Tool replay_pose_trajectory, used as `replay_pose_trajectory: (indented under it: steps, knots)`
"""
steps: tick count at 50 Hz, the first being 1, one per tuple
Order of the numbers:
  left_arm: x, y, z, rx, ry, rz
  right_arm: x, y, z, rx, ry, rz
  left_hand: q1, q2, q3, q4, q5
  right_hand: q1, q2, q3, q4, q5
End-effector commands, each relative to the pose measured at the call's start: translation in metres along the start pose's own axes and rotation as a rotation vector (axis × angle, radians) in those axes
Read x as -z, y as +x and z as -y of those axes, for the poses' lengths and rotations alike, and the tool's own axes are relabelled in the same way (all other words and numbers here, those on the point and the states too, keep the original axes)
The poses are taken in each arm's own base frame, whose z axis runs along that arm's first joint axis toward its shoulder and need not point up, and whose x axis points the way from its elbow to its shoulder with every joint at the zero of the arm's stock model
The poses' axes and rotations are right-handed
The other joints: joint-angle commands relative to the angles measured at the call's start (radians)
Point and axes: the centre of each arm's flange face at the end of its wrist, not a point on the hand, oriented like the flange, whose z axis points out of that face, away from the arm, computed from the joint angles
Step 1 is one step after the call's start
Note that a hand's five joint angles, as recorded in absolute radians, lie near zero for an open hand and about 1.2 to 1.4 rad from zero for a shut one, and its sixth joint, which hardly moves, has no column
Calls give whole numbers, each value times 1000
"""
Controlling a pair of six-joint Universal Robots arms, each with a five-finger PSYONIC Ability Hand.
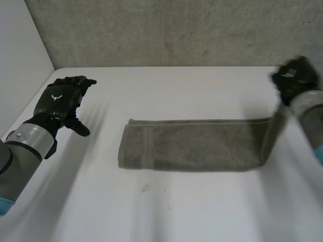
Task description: Fold the towel.
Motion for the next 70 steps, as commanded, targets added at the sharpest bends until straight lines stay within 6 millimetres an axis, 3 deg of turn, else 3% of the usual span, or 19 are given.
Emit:
replay_pose_trajectory:
  steps: [1,3,8,15,18,19,20,21,22,25,27,30,41,46,55,58,60,63,70]
  knots:
    - [1,4,0,-1,-1,-10,59,-92,134,-6,391,205,-1,8,9,8,-33,85,92,65,60,66]
    - [1,4,0,-1,0,-12,84,-145,160,6,481,321,-1,8,9,8,-33,85,92,65,60,66]
    - [3,5,-3,1,-10,-16,108,-204,160,33,513,459,-1,8,9,8,-33,85,92,65,60,66]
    - [3,9,-6,-3,-12,-26,129,-237,158,36,583,600,-1,8,9,8,-33,85,92,65,60,66]
    - [2,9,-6,-2,-13,-27,134,-233,161,18,609,624,-1,8,9,8,-33,57,64,37,32,38]
    - [3,9,-6,-2,-15,-29,134,-225,163,-4,604,622,-1,8,9,8,-33,-309,-302,-330,-335,-329]
    - [2,9,-6,-2,-13,-29,134,-224,163,-5,604,622,-1,8,9,8,-33,-313,-306,-333,-338,-332]
    - [2,9,-6,-2,-13,-29,136,-213,167,-40,599,613,-1,8,9,8,-33,-964,-957,-984,-989,-983]
    - [3,11,-6,-3,-13,-32,141,-199,171,-90,596,612,-1,8,9,8,-33,-1137,-1130,-1157,-1162,-1156]
    - [3,14,-4,-4,-7,-42,143,-183,172,-156,579,605,-1,8,9,8,-33,-1137,-1130,-1157,-1162,-1156]
    - [3,14,-4,-5,-6,-43,127,-143,153,-296,486,555,-1,8,9,8,-33,-1137,-1130,-1157,-1162,-1156]
    - [3,15,-3,-5,-4,-45,117,-115,125,-390,380,512,-1,8,9,8,-33,-1137,-1130,-1157,-1162,-1156]
    - [4,20,-4,-6,-6,-60,105,-124,22,-348,39,535,-1,8,9,8,-33,-1074,-1068,-1095,-1100,-1094]
    - [4,23,-4,-6,-5,-70,93,-132,0,-301,7,508,-1,8,9,8,-33,-869,-862,-889,-894,-888]
    - [5,25,-3,-7,-3,-75,79,-139,-11,-288,1,460,-1,8,9,8,-33,-557,-550,-577,-582,-576]
    - [5,26,-3,-6,-3,-78,78,-137,-14,-286,-16,445,-1,8,9,8,-33,-328,-321,-348,-353,-347]
    - [5,27,-2,-6,0,-80,76,-134,-16,-286,-24,427,-1,8,9,8,-33,84,91,64,59,65]
    - [5,27,-1,-8,5,-81,76,-131,-16,-282,-27,415,-1,8,9,8,-33,85,92,65,60,66]
    - [-2,29,24,-24,79,-88,65,-97,32,-159,151,305,2,11,12,11,-30,85,92,65,60,66]
